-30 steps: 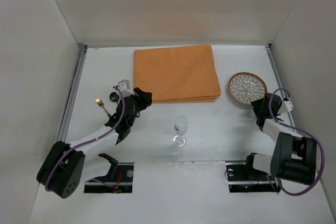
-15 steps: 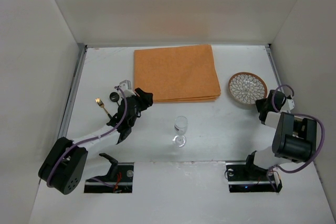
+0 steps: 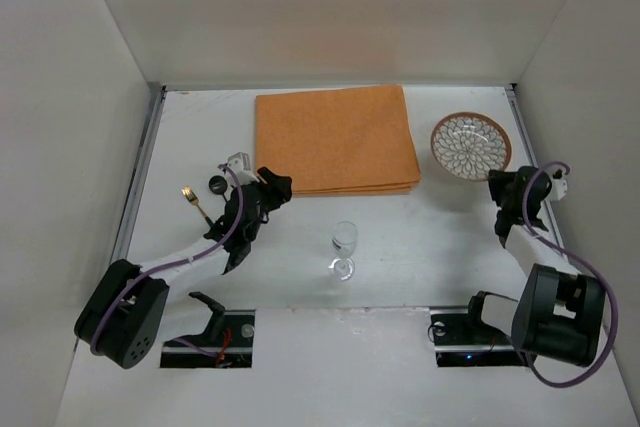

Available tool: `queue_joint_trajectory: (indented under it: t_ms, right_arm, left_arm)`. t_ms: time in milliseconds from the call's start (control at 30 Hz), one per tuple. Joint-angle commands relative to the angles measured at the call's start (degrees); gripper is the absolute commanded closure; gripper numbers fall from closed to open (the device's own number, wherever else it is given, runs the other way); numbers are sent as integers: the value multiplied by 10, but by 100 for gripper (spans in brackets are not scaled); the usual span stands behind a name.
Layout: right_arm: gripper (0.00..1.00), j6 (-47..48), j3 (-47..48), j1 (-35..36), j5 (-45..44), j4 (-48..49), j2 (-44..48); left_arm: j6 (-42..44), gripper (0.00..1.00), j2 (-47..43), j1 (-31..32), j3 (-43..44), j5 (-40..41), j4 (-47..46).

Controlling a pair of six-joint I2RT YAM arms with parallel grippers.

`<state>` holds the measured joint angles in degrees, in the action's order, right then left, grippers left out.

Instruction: Set the dinner table for one person

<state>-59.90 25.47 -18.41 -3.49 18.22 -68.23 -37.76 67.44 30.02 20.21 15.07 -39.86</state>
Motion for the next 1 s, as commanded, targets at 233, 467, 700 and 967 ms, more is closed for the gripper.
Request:
queue_joint_trajectory:
  t_ms: [233, 467, 700, 967]
  right_arm:
    - [99, 10, 213, 254, 11, 95, -91]
    - [99, 41, 378, 377, 5, 85, -277]
    - [98, 44, 490, 401, -5, 46, -400]
    - [97, 43, 566, 410, -34, 16, -485]
  left_arm:
    - [1, 50, -15, -14, -13, 22, -33]
    - [-6, 51, -20, -26, -17, 34, -22]
    - [-6, 51, -13, -29, -14, 34, -21]
    - [-4, 51, 4, -36, -10, 34, -21]
